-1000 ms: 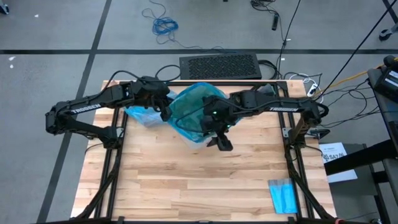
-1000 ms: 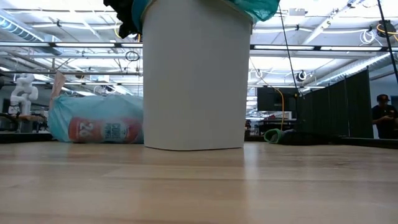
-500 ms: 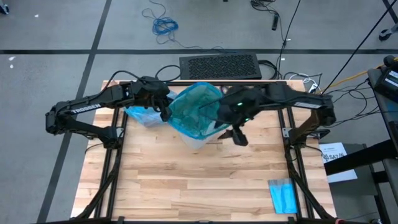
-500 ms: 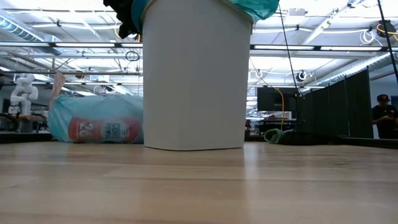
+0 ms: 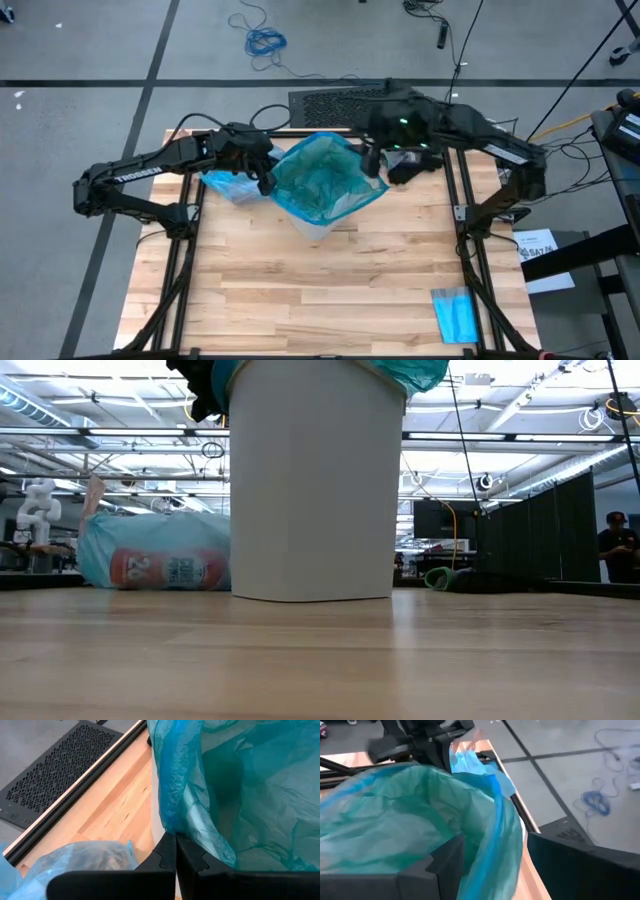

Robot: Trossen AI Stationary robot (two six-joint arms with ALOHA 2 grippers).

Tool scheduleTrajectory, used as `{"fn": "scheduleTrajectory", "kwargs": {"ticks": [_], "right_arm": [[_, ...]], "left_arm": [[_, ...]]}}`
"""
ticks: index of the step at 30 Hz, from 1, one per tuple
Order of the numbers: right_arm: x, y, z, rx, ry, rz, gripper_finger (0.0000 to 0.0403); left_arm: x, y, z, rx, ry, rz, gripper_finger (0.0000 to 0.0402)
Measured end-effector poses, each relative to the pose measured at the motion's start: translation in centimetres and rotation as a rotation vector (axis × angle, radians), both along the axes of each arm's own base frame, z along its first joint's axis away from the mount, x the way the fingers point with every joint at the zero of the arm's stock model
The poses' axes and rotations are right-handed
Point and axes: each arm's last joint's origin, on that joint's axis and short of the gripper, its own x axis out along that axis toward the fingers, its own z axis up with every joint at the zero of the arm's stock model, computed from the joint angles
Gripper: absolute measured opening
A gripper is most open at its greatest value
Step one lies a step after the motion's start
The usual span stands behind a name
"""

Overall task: Place trash/remove bag and relplace
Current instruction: Insert the blue trash bag into the white trash bin

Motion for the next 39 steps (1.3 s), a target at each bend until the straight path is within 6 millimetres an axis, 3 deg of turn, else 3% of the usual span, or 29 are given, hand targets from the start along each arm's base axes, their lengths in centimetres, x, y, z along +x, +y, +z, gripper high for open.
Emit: {"fn": "scheduleTrajectory", "kwargs": {"ticks": [4,9,12,15,17,29,39], "right_arm": [[1.9,-1.2,-1.1,0.043,-0.006,0.029,0.0208],[2.8,-1.8,-2.3,0.062,0.046,-0.009,0.0193],[2.8,-2.6,-2.3,0.053,0.041,-0.037,0.0136],[2.7,-3.5,-2.2,0.053,0.027,-0.029,0.0045],[2.6,-4.0,-2.2,0.053,0.017,-0.02,0.0013],[3.2,-8.8,-4.0,0.263,-0.018,0.011,0.0001],[4.2,-12.0,-6.6,0.313,0.034,-0.048,0.0]], "left_arm": [[0.0,0.0,0.0,-0.003,-0.001,0.002,0.0],[0.0,0.0,0.0,-0.02,-0.005,0.015,0.0],[0.0,-0.1,0.0,-0.02,-0.004,0.013,0.0],[0.0,-0.1,0.0,-0.02,-0.003,0.013,0.0],[0.0,-0.1,0.0,-0.018,0.0,0.01,0.0],[-0.1,-0.1,-0.1,-0.025,0.007,0.001,0.0],[-0.2,-0.2,-0.3,-0.023,0.032,-0.013,0.0]]}}
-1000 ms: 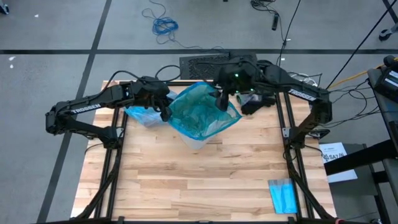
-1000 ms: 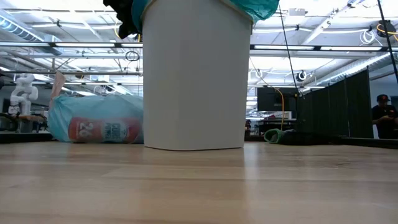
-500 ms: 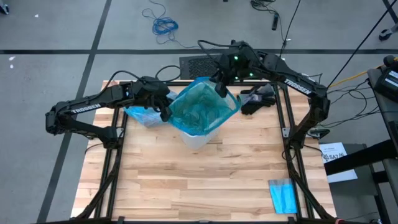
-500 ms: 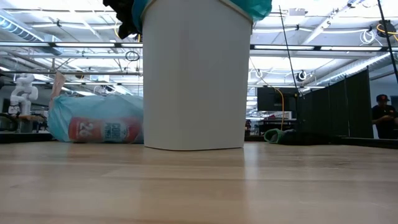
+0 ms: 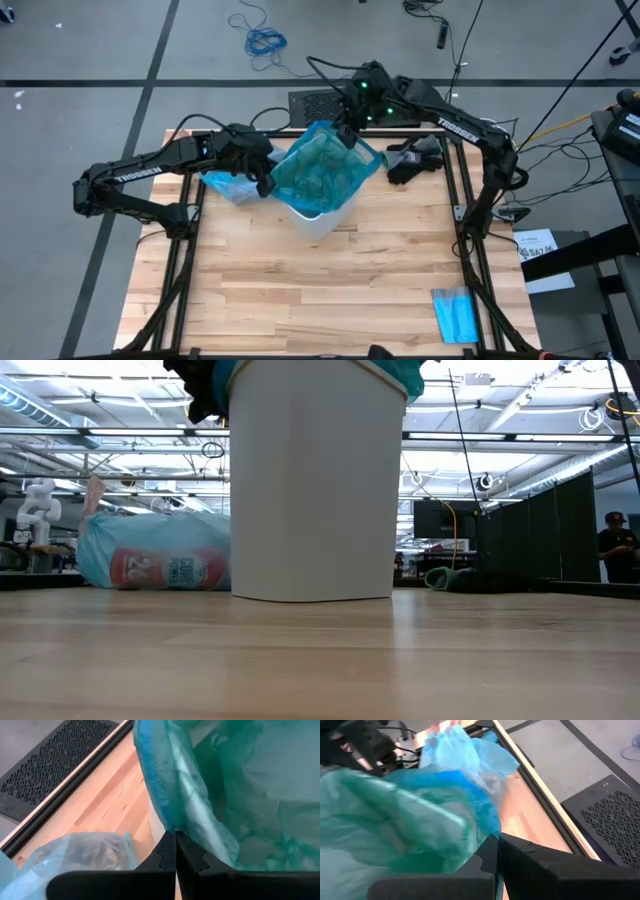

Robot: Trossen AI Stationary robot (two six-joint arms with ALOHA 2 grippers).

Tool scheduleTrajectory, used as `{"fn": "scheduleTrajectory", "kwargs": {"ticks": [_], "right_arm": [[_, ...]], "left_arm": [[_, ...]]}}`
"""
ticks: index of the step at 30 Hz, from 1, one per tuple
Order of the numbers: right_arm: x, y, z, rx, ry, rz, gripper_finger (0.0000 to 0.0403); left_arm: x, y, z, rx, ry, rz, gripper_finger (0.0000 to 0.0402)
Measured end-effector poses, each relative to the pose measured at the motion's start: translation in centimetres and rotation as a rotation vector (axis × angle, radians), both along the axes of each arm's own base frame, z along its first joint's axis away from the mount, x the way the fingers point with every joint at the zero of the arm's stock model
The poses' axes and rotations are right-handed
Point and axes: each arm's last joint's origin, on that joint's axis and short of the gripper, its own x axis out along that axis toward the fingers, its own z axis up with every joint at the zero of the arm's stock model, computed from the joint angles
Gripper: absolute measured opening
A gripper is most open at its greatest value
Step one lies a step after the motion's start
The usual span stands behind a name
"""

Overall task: Place trash/remove bag and relplace
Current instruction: Insert the blue trash bag into the white trash bin

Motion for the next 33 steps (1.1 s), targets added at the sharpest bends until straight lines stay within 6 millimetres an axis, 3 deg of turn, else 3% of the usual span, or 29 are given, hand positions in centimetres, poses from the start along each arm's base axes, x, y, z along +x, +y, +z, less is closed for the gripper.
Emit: {"fn": "scheduleTrajectory", "kwargs": {"ticks": [8,19,25,33], "right_arm": [[-0.2,-1.6,-1.4,0.079,0.042,-0.001,0.0],[-0.1,-1.2,-4.5,0.257,0.085,0.049,0.0002],[-1.4,-0.9,-2.7,0.193,0.053,0.012,0.0031],[-3.4,-0.1,-0.3,0.078,0.032,-0.011,0.0115]], "left_arm": [[-0.1,-0.1,-0.2,-0.008,0.021,0.0,0.0],[-0.1,-0.3,-0.2,-0.088,0.002,-0.057,0.0],[-0.1,-0.3,-0.2,-0.094,0.001,-0.061,0.0],[-0.1,-0.3,-0.2,-0.094,0.0,-0.06,0.0]]}}
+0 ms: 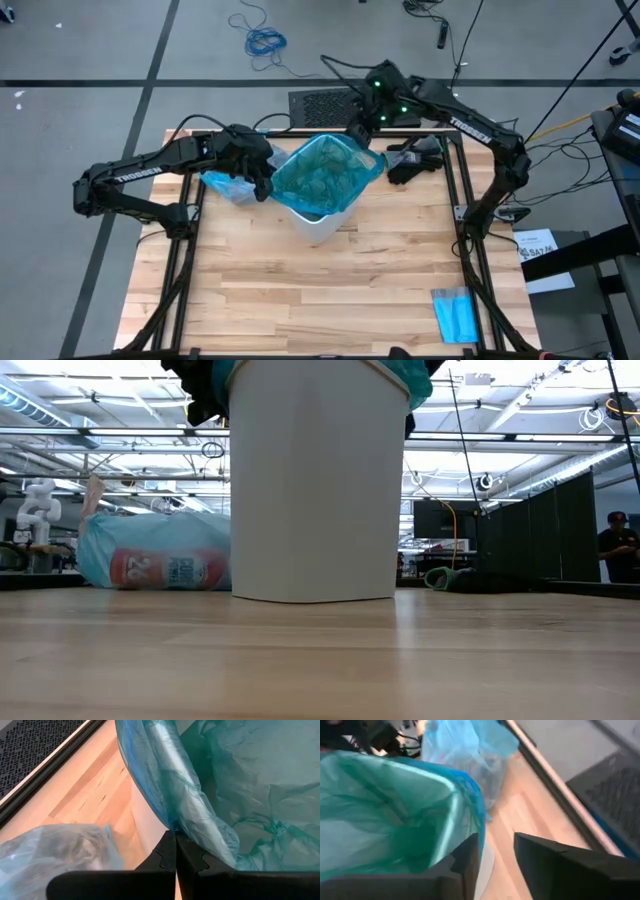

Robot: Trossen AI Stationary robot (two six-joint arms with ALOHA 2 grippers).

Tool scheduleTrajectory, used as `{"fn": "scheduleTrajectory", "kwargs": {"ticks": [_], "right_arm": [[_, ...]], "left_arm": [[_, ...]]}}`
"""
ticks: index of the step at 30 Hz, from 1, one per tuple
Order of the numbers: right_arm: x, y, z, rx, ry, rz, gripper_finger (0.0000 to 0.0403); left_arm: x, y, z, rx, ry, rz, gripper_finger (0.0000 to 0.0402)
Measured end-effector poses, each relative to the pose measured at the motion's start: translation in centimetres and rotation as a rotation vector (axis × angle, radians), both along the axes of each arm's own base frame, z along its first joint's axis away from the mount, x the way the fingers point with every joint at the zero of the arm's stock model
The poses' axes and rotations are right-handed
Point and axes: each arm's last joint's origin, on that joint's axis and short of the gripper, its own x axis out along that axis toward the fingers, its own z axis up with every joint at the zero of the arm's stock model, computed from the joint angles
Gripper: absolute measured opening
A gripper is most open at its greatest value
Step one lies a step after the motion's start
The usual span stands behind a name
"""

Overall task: Place trash/remove bag and relplace
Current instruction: Insert the blue trash bag into the white trash bin

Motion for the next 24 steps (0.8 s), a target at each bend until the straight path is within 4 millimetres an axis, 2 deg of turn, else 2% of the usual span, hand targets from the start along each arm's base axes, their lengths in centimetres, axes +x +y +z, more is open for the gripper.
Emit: {"fn": "scheduleTrajectory", "kwargs": {"ticks": [5,9,12,16,19,24], "right_arm": [[-1.6,2.1,3.5,-0.127,-0.137,0.057,0.0156],[-1.7,6.4,5.2,-0.173,-0.195,0.19,0.0158],[-1.3,10.2,5.0,-0.226,-0.176,0.296,0.015],[-1.3,14.5,4.2,-0.325,-0.128,0.354,0.0145],[-1.2,17.0,3.5,-0.408,-0.093,0.367,0.0144],[-1.4,19.7,3.4,-0.503,-0.083,0.401,0.0144]], "left_arm": [[0.0,0.0,0.0,0.0,0.0,-0.001,0.0],[0.0,0.0,0.0,0.001,-0.002,-0.001,0.0],[0.0,0.0,0.0,0.002,-0.002,0.0,0.0],[0.0,0.0,0.0,0.008,-0.001,-0.005,0.0],[0.0,0.0,0.0,0.004,-0.002,-0.002,0.0],[0.1,0.0,0.1,-0.006,-0.018,0.013,0.0]]}}
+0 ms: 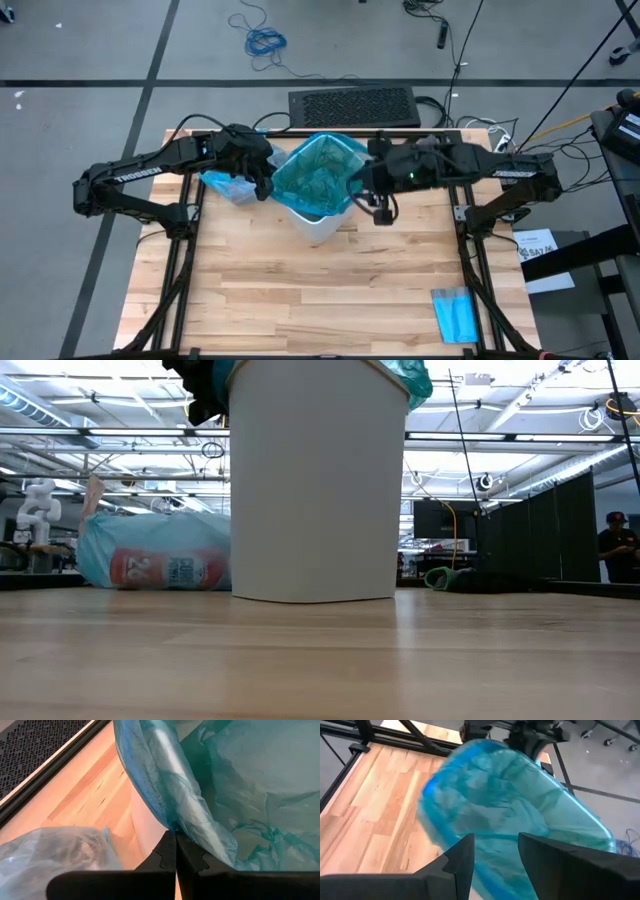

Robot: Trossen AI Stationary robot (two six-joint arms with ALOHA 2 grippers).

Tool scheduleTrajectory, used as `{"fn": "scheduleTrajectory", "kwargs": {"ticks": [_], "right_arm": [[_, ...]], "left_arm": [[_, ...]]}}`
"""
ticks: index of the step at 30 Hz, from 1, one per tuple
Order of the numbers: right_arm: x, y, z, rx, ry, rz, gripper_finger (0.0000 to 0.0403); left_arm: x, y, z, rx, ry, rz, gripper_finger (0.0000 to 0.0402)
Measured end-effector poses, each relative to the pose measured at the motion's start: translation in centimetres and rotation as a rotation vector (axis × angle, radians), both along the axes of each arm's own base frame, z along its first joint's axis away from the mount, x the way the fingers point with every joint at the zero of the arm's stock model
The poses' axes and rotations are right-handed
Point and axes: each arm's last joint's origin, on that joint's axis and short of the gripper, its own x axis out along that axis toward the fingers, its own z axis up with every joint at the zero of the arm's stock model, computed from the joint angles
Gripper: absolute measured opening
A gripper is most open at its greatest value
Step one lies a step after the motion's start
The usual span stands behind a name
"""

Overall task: Place trash/remove bag and relplace
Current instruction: Insert the blue trash bag into the white trash bin

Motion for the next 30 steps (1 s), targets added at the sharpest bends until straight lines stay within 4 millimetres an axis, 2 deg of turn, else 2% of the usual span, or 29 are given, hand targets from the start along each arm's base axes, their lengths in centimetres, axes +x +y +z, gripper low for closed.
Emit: {"fn": "scheduleTrajectory", "kwargs": {"ticks": [5,10,16,20,24,30], "right_arm": [[-0.4,1.9,0.1,0.0,-0.008,0.011,0.0144],[-0.2,2.4,-0.4,0.004,0.023,-0.024,0.0144],[0.5,2.4,-1.2,0.031,0.051,-0.079,0.0144],[0.6,2.5,-2.5,0.077,0.082,-0.108,0.0144],[-0.3,3.4,-2.9,0.156,0.094,-0.09,0.0144],[-2.3,4.8,-1.6,0.213,0.037,-0.077,0.0144]], "left_arm": [[0.0,0.0,0.0,-0.013,-0.005,0.015,0.0],[0.1,-0.1,0.1,-0.032,-0.013,0.028,0.0],[1.7,-1.0,-0.2,-0.07,-0.051,0.011,0.0],[3.3,-1.8,-1.2,-0.098,-0.027,-0.016,0.0],[4.7,-2.5,-2.3,-0.106,0.003,-0.047,0.0],[5.4,-3.0,-2.6,-0.129,0.003,-0.049,0.0]]}}
